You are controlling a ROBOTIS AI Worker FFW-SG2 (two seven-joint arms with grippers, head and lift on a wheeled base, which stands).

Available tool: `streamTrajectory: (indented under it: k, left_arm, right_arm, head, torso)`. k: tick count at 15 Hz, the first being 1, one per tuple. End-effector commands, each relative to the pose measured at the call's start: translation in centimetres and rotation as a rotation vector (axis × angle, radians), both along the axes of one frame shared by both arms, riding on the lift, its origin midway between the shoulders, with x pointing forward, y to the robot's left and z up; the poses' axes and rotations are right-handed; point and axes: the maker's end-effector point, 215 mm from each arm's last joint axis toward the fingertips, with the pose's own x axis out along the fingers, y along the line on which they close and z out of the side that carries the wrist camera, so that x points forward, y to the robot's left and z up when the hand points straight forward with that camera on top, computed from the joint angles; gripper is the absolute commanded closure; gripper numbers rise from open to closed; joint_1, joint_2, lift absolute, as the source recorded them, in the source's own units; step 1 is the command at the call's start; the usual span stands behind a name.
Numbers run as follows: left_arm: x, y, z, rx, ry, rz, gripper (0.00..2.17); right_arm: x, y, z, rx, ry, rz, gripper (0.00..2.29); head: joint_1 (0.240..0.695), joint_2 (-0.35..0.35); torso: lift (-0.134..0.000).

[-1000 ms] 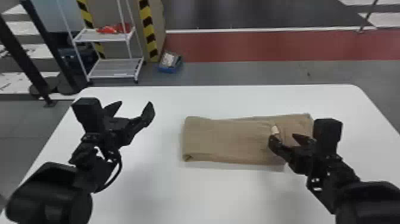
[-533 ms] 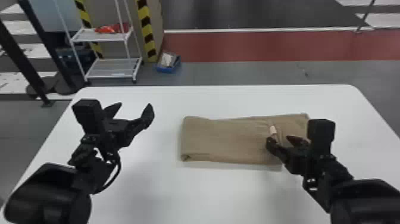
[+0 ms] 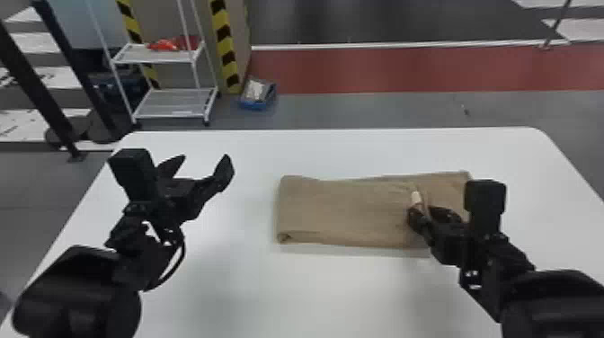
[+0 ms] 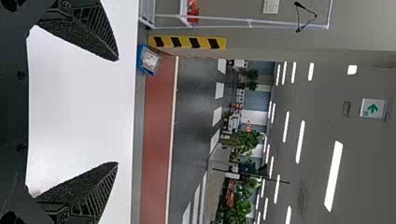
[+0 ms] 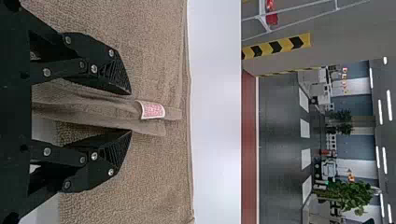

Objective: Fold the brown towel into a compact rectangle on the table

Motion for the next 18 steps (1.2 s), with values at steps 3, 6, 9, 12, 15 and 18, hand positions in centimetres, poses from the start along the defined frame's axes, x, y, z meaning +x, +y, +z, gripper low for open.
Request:
streamTrajectory:
  k: [3,6,9,12,15,18]
  left_arm:
    - [0.0,0.0,0.1,-0.011,0.000,-0.001,0.09]
    - [-0.1,0.1,-0.2,-0.010,0.005,0.000,0.09]
    - [-0.2,0.3,-0.5,-0.006,0.011,0.004,0.09]
    - [-0.3,0.4,-0.6,-0.005,0.013,0.007,0.09]
    - [-0.4,0.5,-0.9,-0.004,0.019,0.009,0.09]
    - [-0.5,0.7,-1.0,-0.002,0.023,0.010,0.09]
  right_arm:
    - [-0.3,0.1,-0.1,0.008,0.005,0.002,0.83]
    - [-0.4,0.2,-0.2,0.022,0.006,0.004,1.15]
    - [0.4,1.2,2.4,0.033,-0.070,0.022,1.20]
    - [1.4,2.0,6.9,0.033,-0.197,0.037,1.20]
    - [1.8,0.8,9.1,0.035,-0.238,0.029,1.20]
    - [2.2,-4.1,9.8,0.022,-0.248,-0.032,1.20]
  head:
    - [0.695,0.070]
    - [0.695,0.070]
    - [0.695,0.072]
    - [0.695,0.085]
    - [0.695,0.091]
    - [0.695,0.080]
  torso:
    - [-0.123]
    - [-0.123]
    - [-0.123]
    - [-0.123]
    - [-0.123]
    - [-0.123]
